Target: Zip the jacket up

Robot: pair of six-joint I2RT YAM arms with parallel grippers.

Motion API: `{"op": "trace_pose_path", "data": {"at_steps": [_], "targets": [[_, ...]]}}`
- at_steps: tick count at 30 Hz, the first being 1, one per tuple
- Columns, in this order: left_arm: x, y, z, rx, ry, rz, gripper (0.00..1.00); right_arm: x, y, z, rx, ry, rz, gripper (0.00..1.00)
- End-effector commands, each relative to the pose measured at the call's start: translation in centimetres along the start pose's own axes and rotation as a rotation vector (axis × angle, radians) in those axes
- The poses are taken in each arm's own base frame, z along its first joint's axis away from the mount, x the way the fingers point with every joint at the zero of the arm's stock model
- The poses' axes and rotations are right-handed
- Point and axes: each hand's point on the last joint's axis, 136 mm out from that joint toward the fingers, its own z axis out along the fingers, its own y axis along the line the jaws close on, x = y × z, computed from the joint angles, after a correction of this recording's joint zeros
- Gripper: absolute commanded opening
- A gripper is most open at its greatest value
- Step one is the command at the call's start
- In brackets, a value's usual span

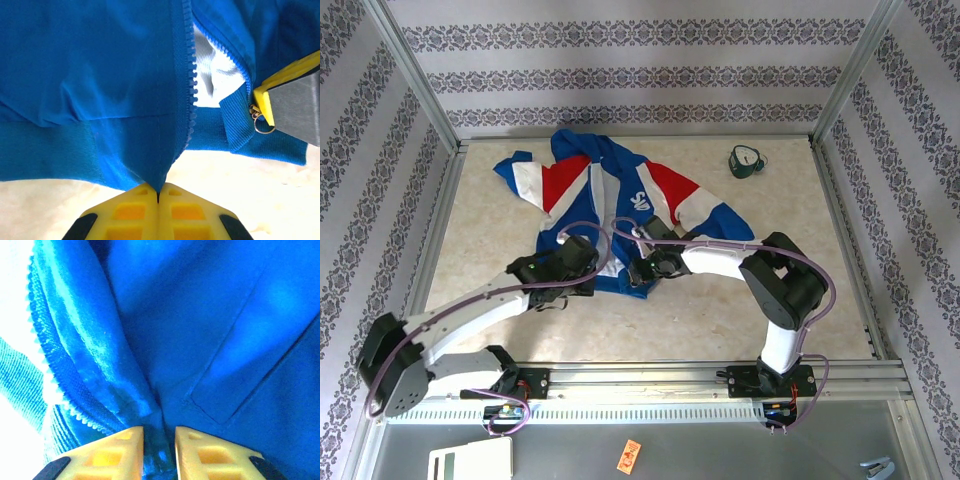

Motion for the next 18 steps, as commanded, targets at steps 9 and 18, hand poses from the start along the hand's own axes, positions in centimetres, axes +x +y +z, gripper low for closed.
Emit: {"op": "trace_pose_path", "data": {"at_steps": [9,18], "targets": [[-1.3,0.6,-3.4,0.067,-0.130,-0.070,0.00,0.6,-2.5,-4.4,0.064,-0.006,0.009,0.24],[-0.8,-1.0,-2.2,0.165,-0.123,-0.108,0.00,-2.1,1.2,-9.0,-0.072,-0.112,0.079,0.44]]}}
